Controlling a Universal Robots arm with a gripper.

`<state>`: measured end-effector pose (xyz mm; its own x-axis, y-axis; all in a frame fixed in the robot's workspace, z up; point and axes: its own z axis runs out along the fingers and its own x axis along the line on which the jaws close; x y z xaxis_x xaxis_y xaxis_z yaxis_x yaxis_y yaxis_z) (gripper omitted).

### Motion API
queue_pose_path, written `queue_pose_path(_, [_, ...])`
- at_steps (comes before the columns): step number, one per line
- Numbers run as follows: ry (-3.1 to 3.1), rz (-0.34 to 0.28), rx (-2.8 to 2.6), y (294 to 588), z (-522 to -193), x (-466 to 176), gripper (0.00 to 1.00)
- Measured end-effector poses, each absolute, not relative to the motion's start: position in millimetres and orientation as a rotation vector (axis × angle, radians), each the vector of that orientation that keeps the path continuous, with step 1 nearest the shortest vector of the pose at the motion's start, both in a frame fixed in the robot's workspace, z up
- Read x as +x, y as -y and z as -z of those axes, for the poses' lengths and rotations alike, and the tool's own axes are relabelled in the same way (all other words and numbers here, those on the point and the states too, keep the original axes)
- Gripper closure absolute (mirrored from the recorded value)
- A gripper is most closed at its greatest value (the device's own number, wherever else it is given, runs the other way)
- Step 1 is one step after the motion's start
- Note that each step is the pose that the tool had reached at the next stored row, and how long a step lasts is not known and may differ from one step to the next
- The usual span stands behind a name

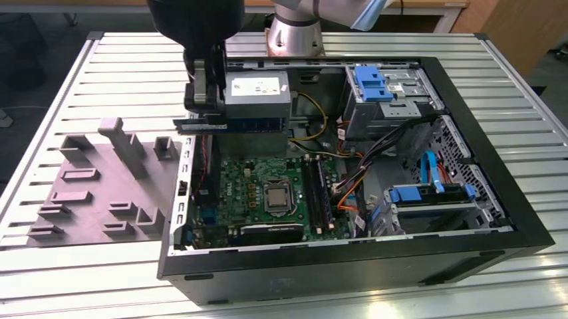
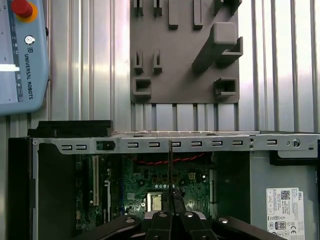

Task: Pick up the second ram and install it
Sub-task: 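Pick up the second ram and move it above second insertion slot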

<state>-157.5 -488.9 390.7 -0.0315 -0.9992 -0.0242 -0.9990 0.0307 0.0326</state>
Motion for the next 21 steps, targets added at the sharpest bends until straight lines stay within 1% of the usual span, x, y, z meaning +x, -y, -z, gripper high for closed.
queue_pose_path(21, [2.251, 0.063, 2.182, 489, -391, -131, 0.88])
